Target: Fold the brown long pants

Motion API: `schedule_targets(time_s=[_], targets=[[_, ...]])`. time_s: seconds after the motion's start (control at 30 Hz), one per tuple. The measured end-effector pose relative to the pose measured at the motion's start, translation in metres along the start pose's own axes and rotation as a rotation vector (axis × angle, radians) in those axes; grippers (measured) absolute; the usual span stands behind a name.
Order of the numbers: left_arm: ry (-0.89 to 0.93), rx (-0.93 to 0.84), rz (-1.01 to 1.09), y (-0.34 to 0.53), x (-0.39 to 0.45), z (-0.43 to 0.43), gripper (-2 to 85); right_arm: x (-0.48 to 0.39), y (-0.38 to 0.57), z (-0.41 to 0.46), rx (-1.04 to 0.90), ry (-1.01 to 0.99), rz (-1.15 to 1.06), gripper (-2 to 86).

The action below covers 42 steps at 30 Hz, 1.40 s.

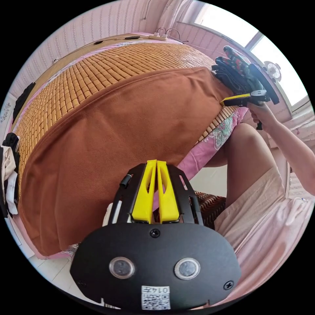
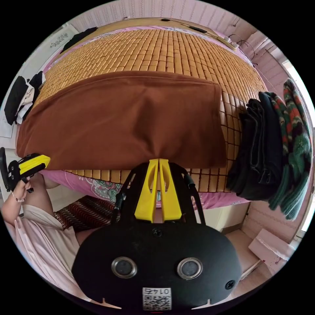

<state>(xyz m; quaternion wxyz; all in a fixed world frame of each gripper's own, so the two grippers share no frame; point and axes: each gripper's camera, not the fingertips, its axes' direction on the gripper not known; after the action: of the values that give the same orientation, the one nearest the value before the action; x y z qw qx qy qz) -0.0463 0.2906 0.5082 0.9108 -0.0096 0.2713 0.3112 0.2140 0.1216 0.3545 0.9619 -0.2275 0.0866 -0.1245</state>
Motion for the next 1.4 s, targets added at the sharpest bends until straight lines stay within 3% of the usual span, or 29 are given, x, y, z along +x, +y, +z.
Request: schedule_targets(time_s=[0.17, 0.33, 0.47, 0.57, 0.73, 0.9, 1.0, 1.4], targets=[[-0.031, 0.031, -0.033, 0.019, 0.005, -0.019, -1.0, -0.018, -0.006, -0.01, 0.018, -0.043, 0.024, -0.3], [-0.107, 0.123, -0.094, 0.048, 0.007, -0.026, -1.0, -0.117, -0.021, -0.002, 0.014, -0.156, -0.249, -0.3], [-0.126, 0.099, -0.097, 0.068, 0.004, -0.003, -1.0, -0.198, -0.05, 0.002, 0.008, -0.121, -0.466, -0.3], [-0.132, 0.194, -0.084, 0.088, 0.005, -0.003, -1.0, -0.255, -0.088, -0.002, 0.021, -0.111, -0.607, -0.4], [-0.128, 0.246, -0.084, 0.106, 0.003, -0.003, -1.0, -0.33, -0.166, 0.018, -0.002, 0.084, -0.719, -0.4], [-0.054, 0.197, -0.081, 0.11, -0.01, -0.006, -1.0, -0.349, -0.211, 0.054, -0.13, 0.101, -0.675, -0.4], [0.034, 0.208, -0.112, 0.118, -0.023, -0.007, -1.0, -0.363, -0.227, 0.057, -0.297, 0.142, -0.789, -0.4], [0.049, 0.208, -0.109, 0.136, -0.028, -0.011, -1.0, -0.371, -0.217, 0.07, -0.257, 0.261, -0.855, -0.5]])
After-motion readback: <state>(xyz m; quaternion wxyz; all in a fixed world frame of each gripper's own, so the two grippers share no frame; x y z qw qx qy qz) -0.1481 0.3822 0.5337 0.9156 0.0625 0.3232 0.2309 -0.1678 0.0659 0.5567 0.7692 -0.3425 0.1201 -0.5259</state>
